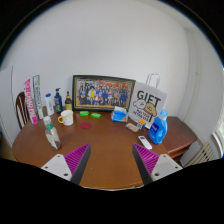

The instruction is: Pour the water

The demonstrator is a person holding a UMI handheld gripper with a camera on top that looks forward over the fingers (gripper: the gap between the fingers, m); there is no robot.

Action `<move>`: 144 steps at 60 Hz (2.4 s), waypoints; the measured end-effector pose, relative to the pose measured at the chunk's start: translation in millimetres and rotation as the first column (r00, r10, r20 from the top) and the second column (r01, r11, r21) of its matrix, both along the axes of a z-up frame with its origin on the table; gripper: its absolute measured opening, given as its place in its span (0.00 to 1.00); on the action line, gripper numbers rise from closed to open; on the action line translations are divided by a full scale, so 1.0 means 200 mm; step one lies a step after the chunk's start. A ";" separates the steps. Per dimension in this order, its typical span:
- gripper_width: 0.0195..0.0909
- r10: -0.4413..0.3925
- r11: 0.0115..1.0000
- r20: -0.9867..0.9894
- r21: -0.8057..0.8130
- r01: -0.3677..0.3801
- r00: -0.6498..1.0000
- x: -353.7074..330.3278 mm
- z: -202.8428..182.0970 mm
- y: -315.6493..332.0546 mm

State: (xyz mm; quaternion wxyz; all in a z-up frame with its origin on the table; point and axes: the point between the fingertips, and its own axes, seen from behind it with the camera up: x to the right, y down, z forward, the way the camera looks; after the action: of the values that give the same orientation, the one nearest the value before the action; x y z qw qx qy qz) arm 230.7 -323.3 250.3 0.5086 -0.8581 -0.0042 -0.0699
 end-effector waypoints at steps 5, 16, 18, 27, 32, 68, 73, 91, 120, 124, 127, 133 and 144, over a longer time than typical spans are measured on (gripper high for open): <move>0.92 0.038 0.999 0.006 -0.014 -0.038 0.999 -0.10 -0.07 0.00; 0.92 0.137 0.989 -0.033 -0.043 -0.139 0.990 -0.52 -0.29 0.00; 0.92 0.152 0.987 -0.046 -0.038 -0.154 0.987 -0.61 -0.33 0.01; 0.93 0.219 0.976 -0.132 0.019 -0.218 0.967 -1.01 -0.47 0.17; 0.93 0.245 0.970 -0.159 0.040 -0.241 0.956 -1.20 -0.56 0.29; 0.48 0.222 0.967 -0.100 0.150 -0.206 0.970 -1.53 -0.93 0.98; 0.40 0.219 0.967 -0.084 0.155 -0.204 0.972 -1.52 -0.93 0.98; 0.32 0.248 0.954 -0.105 0.201 -0.224 0.963 -1.74 -0.66 1.12; 0.31 0.142 0.984 -0.978 0.156 0.082 0.155 -2.14 -0.11 1.86; 0.31 0.090 0.991 -0.996 0.088 0.104 -0.019 -2.12 -0.14 1.94; 0.31 0.060 0.992 -0.989 0.044 0.117 -0.134 -2.09 -0.15 2.00; 0.31 0.008 0.992 -0.946 -0.033 0.121 -0.323 -2.06 -0.20 2.08; 0.31 -0.060 0.987 -0.843 -0.130 0.095 -0.534 -2.08 -0.27 2.16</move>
State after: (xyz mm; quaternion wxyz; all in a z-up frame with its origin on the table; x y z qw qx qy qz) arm -184.6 108.1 197.0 0.2523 -0.4703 0.5112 0.6737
